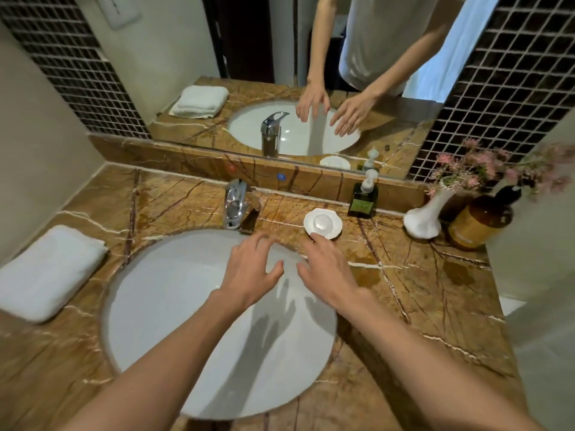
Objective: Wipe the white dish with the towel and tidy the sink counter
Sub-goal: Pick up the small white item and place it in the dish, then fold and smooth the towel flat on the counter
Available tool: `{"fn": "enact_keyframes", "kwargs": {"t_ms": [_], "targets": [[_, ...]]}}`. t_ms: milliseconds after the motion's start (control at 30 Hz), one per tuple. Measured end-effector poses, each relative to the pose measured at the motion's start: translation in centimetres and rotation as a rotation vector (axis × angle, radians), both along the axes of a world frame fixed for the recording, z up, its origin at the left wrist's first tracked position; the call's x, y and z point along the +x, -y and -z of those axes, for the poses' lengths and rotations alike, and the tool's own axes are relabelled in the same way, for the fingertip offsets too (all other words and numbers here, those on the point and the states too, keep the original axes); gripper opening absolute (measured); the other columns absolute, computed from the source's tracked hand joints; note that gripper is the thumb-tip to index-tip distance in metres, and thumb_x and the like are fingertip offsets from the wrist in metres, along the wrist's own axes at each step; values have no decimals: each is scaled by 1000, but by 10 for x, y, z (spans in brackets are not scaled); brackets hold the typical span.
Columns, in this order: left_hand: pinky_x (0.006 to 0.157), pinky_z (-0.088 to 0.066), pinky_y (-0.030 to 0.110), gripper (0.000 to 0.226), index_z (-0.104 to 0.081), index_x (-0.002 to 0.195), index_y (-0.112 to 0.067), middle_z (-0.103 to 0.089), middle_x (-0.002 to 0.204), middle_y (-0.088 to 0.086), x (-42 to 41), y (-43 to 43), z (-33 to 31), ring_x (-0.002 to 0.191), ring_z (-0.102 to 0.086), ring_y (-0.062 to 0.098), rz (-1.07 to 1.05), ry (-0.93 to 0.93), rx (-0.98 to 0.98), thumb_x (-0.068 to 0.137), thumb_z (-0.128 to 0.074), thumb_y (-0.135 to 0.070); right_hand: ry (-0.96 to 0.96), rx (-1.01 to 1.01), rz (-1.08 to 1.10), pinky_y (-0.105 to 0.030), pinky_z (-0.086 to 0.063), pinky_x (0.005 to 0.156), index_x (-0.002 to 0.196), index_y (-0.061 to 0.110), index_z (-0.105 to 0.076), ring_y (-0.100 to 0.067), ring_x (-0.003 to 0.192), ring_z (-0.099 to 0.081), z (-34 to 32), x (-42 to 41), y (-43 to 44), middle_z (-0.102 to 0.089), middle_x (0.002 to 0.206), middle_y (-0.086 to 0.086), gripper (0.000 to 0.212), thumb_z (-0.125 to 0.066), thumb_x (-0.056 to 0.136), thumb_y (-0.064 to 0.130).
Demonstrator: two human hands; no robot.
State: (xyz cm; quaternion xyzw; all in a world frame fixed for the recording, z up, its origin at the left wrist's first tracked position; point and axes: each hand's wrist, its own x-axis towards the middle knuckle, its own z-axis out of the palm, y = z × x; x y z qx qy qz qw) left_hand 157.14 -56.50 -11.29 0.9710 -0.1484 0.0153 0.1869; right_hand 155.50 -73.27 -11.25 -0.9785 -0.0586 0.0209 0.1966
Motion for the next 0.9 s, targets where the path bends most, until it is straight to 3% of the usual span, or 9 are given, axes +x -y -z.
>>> {"fn": "enact_keyframes", "kwargs": {"t_ms": [333,700,900], "targets": [[105,-30,42,60,-45,135,-15,-43,144,12,-66,-107,-20,132,-38,27,-175,17,40,84,-57,-44,-29,-2,-153,-38,-22,113,145,17,-36,-30,141,-28,-20,-56,-97,-32,153,-16,53,-50,95,28],[108,-28,40,60,-41,138,-19,-39,147,8,-120,-210,-26,134,-35,25,-478,-34,31,86,-53,-45,-38,-41,-437,-39,-28,111,145,17,-36,-31,139,-32,-19,-58,-204,-36,151,-15,54,-51,94,30],[101,-36,41,56,-44,133,-20,-50,133,7,-141,-257,-31,121,-45,25,-598,-27,51,84,-52,-46,-67,-37,-566,-38,-24,114,148,17,-31,-30,142,-28,-13,-47,-256,-30,155,-17,58,-50,95,32]]}}
